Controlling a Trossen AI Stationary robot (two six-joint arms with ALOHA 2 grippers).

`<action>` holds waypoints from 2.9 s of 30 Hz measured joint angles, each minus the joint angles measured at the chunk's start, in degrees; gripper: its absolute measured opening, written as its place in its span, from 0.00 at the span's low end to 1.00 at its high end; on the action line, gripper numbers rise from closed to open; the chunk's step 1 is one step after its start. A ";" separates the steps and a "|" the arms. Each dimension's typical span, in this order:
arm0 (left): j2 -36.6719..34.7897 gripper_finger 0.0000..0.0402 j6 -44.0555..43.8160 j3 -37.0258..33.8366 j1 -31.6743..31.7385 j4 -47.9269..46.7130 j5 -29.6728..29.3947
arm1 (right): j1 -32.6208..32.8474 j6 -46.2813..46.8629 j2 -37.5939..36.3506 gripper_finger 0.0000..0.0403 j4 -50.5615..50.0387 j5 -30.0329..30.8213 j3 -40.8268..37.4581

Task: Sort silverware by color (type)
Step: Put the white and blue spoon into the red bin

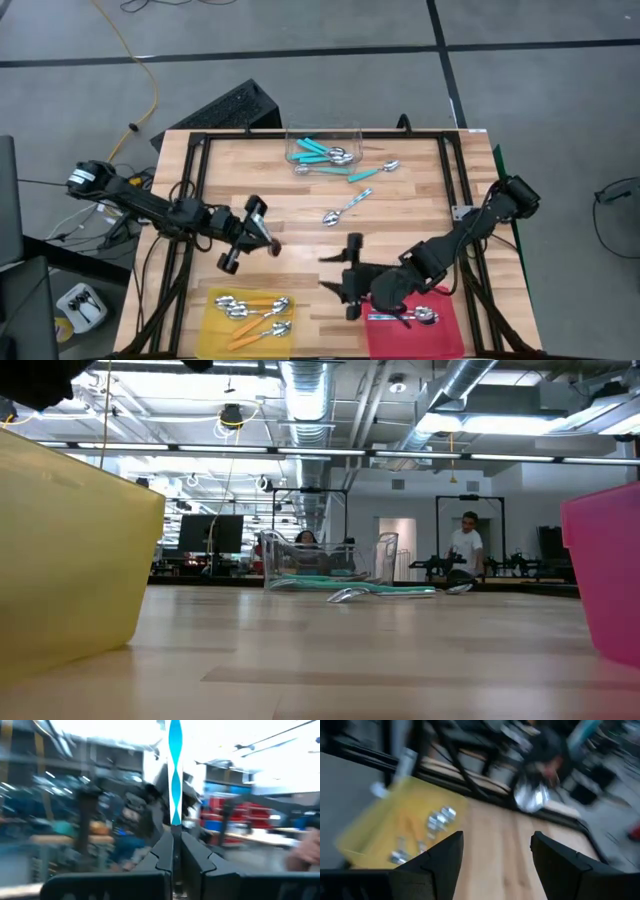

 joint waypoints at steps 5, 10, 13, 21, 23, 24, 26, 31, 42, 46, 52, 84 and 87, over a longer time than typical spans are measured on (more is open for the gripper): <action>3.37 0.00 -7.09 0.02 -0.34 0.66 6.74 | -3.27 -2.38 0.00 0.63 5.43 -13.36 0.00; 5.78 0.00 -9.78 0.02 -2.07 0.88 9.13 | -6.30 -2.93 0.00 0.63 9.48 -18.71 0.00; 7.29 0.00 -9.84 0.04 -2.98 1.37 8.96 | -7.91 -3.21 0.02 0.63 13.40 -23.14 0.00; 9.45 0.00 -9.75 0.06 -3.13 2.81 7.10 | -11.80 -1.36 0.24 0.63 17.09 -31.19 0.04; 9.45 0.00 -8.63 0.61 -3.13 3.37 7.13 | -12.52 -0.88 1.78 0.63 20.85 -33.15 0.21; 9.45 0.00 -8.20 1.10 -3.13 3.33 7.21 | -12.73 -0.83 2.28 0.63 21.45 -33.52 0.19; 9.44 0.00 -7.63 2.07 -3.13 2.99 7.77 | -12.85 -0.82 3.79 0.63 22.35 -33.93 -0.02; 9.43 0.00 -7.68 2.51 -3.15 2.43 9.16 | -13.51 -0.71 5.84 0.63 25.58 -33.96 -0.09; 9.43 0.00 -3.83 2.56 -3.23 0.84 1.67 | -14.91 -0.65 6.19 0.63 28.70 -33.67 0.07; 9.41 0.00 -0.41 2.56 -3.23 0.17 -2.53 | -15.43 0.35 6.49 0.63 28.45 -30.34 0.07; 9.41 0.00 1.79 2.56 -3.30 0.48 -5.16 | -15.85 0.88 6.60 0.63 28.06 -27.00 0.04; 9.36 0.00 5.97 2.56 -3.50 -0.87 -13.34 | -15.56 4.71 6.60 0.11 22.35 -15.63 0.04; 9.36 0.01 5.77 2.56 -3.54 -1.59 -13.34 | -15.35 4.54 6.60 0.11 21.90 -15.59 0.04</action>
